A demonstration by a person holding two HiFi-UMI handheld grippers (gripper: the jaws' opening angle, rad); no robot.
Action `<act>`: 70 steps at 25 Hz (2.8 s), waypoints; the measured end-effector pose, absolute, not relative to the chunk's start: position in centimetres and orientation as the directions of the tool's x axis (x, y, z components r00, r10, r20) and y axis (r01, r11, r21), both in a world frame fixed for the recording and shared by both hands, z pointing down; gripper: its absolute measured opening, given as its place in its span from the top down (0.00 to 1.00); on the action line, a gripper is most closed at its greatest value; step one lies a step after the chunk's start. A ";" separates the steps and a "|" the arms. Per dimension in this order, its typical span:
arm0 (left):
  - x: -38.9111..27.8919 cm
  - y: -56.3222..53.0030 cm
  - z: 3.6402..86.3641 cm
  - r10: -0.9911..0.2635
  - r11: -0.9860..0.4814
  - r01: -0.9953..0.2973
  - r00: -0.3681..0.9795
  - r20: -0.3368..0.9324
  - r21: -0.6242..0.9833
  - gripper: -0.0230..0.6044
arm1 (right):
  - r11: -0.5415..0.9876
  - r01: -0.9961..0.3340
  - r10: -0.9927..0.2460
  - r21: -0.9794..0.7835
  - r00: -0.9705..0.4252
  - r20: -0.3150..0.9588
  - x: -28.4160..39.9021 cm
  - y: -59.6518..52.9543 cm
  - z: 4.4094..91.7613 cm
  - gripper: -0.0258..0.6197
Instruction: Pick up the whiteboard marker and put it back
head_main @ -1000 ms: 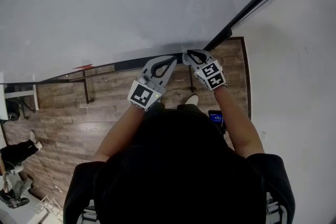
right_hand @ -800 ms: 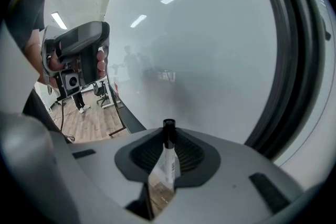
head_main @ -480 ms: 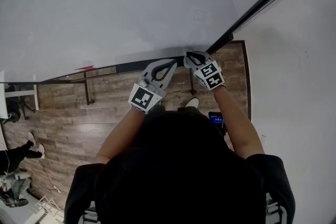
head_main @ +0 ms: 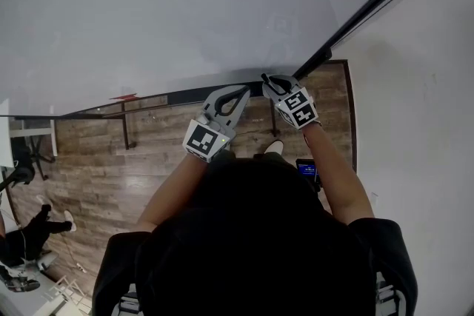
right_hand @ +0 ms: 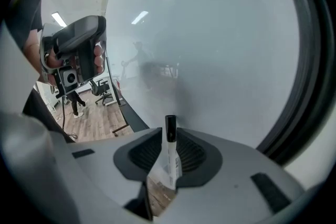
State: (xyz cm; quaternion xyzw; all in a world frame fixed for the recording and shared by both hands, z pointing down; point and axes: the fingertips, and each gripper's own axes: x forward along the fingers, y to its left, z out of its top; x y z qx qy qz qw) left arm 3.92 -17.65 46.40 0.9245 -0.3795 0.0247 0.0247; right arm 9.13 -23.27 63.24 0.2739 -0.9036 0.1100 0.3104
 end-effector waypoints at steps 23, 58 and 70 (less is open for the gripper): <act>5.3 -18.2 45.8 -0.647 -0.754 -0.652 0.758 0.083 0.072 0.96 | 0.770 -0.634 -0.593 -0.064 -0.750 0.293 11.5 -18.8 47.8 0.94; 7.3 -16.3 37.3 -0.601 -0.799 -0.600 0.799 -0.021 0.037 0.96 | 0.744 -0.668 -0.666 -0.016 -0.744 0.063 12.1 -16.2 37.1 0.96; 7.4 -16.2 37.4 -0.600 -0.800 -0.600 0.800 0.000 0.029 0.96 | 0.742 -0.671 -0.668 -0.015 -0.741 0.070 12.1 -16.3 37.1 0.96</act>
